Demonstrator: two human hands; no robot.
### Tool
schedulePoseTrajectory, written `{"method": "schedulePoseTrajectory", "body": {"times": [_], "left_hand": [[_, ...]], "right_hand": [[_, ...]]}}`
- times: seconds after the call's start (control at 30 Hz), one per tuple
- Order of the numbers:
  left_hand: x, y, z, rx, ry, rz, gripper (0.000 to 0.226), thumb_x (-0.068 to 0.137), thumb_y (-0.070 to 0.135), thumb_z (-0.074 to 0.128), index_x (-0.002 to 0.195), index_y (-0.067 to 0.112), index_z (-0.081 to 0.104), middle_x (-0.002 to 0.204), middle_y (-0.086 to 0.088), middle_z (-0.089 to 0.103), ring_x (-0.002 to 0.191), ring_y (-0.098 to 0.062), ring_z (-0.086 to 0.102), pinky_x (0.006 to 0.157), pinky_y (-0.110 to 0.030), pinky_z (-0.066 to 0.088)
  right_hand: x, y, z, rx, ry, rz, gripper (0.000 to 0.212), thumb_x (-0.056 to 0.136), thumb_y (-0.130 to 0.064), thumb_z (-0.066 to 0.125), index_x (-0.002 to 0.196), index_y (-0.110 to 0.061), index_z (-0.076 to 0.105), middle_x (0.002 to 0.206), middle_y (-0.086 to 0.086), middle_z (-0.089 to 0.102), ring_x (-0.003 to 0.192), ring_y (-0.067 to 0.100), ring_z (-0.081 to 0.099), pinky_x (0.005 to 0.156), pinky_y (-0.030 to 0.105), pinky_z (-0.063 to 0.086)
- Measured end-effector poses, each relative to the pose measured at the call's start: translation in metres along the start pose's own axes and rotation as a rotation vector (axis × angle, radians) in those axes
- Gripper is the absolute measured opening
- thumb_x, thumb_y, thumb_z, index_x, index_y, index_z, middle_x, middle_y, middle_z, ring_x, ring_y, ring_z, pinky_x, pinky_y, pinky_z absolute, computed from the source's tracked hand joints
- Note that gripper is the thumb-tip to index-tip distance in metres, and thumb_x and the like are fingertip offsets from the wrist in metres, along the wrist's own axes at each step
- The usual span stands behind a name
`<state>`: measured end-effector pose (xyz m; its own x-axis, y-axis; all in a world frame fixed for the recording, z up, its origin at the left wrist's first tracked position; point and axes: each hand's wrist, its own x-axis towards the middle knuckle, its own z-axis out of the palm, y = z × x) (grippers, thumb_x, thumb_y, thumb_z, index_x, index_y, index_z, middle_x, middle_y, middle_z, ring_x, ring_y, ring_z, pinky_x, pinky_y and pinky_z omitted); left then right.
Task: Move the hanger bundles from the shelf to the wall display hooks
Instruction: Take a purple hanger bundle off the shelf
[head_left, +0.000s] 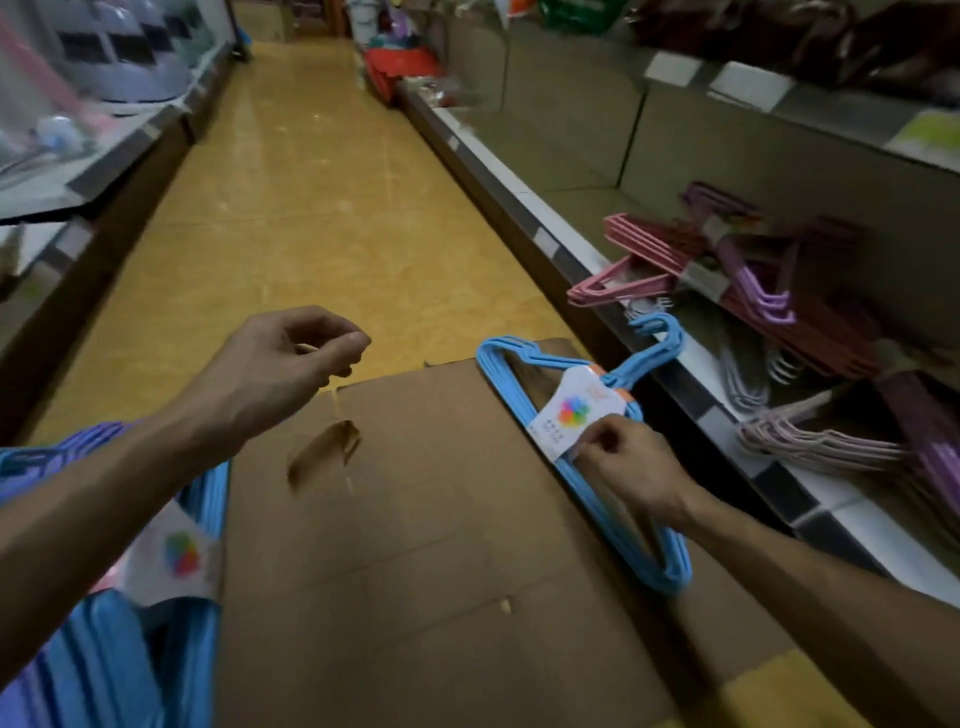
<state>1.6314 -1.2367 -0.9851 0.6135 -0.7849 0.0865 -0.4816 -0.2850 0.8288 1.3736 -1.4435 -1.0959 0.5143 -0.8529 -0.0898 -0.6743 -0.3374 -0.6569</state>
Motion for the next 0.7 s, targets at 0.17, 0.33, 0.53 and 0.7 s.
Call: {"method": "schedulePoseTrajectory", "body": {"times": [0.17,0.33,0.53,0.7], "left_hand": [[0.011,0.017,0.034,-0.014,-0.064,-0.02,0.017,0.093,0.038,0.061,0.102,0.027,0.07,0.096,0.006,0.071,0.091,-0.008,0.067,0.078,-0.027,0.052],[0.016,0.021,0.052,-0.013,-0.114,-0.035,0.014,0.093,0.035,0.06,0.099,0.027,0.07,0.093,0.007,0.072,0.082,-0.001,0.068,0.079,-0.029,0.054],[0.024,0.018,0.051,-0.015,-0.114,-0.071,0.014,0.092,0.036,0.06,0.099,0.028,0.07,0.093,0.008,0.072,0.079,0.002,0.068,0.072,-0.025,0.052],[0.025,0.01,0.041,0.005,-0.098,-0.094,0.012,0.094,0.033,0.059,0.097,0.029,0.07,0.09,0.008,0.072,0.078,0.002,0.068,0.068,-0.022,0.05]], "right_hand": [[0.012,0.061,-0.03,0.062,0.106,0.251,0.03,0.084,-0.03,0.073,0.105,-0.013,0.061,0.091,0.0,0.066,0.093,0.025,0.065,0.081,0.034,0.05],[0.018,0.08,-0.03,0.181,-0.038,0.411,0.072,0.085,-0.037,0.076,0.142,-0.009,0.043,0.124,0.009,0.059,0.108,0.024,0.06,0.091,0.036,0.051],[0.034,0.071,-0.013,0.439,-0.142,0.5,0.052,0.085,-0.028,0.077,0.127,-0.006,0.056,0.111,0.016,0.07,0.081,0.022,0.068,0.067,0.037,0.059],[0.046,0.064,0.007,0.4,-0.133,0.556,0.022,0.084,-0.026,0.074,0.08,-0.007,0.065,0.063,0.009,0.066,0.053,0.021,0.06,0.054,0.029,0.05]]}}
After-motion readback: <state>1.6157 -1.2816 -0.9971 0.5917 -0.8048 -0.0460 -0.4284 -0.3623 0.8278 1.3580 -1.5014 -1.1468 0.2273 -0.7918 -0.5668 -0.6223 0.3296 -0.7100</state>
